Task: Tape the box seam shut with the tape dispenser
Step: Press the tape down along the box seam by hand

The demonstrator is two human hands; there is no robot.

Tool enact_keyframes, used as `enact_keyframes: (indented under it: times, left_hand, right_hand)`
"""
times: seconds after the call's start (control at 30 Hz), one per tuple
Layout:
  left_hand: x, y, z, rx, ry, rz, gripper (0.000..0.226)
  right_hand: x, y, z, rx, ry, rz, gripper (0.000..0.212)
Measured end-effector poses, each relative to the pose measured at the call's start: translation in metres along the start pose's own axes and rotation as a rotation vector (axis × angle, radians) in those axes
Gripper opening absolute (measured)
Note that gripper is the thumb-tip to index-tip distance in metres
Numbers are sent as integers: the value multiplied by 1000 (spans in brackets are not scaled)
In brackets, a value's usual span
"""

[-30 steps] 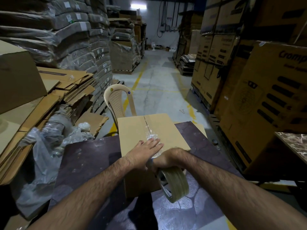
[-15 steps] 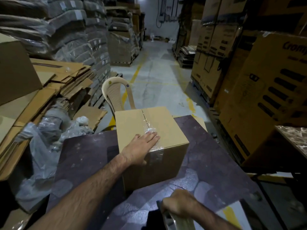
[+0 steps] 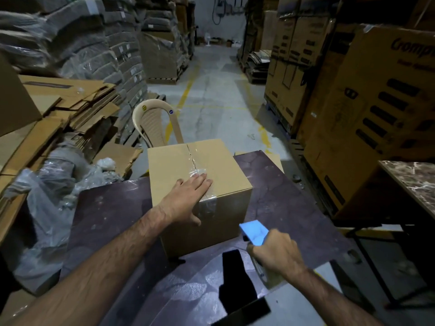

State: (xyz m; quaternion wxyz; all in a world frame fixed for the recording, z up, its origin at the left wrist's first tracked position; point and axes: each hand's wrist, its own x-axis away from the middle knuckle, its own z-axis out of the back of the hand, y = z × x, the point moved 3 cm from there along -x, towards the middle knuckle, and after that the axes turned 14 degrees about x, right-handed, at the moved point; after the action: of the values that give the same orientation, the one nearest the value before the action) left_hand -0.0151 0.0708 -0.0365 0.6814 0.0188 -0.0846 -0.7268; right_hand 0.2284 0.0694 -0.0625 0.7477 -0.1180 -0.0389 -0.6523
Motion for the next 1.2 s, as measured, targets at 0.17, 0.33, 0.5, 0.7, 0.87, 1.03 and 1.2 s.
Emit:
enact_keyframes:
  times: [0.17,0.33,0.5,0.7,0.87,1.03,1.2]
  left_hand:
    - [8,52,-4,321,455,-189,64]
    - [-12,126,-63,616,378,-203,41]
    - [-65,149,-121,885,82,120,57]
    - [-102,175,-159,1023,-116,243,56]
    - [-116,188,-167,1012,-191,318,57]
    - [-121,187,-174,969,-221,353,64]
    - [-119,183,-166,987,-151,356,62]
  right_hand:
    - [-28,27,-4,1,85,26,58]
    - [-60,51,-18,-9,165,18,55]
    - [-99,72,-52,83,195,56,51]
    - [-142,97,-94,212,153,125,60]
    - [-157,109,-112,290,185,198,54]
    - [-165,107,-118,274,210,227,36]
    - [-168,109,-124,285,135,255,36]
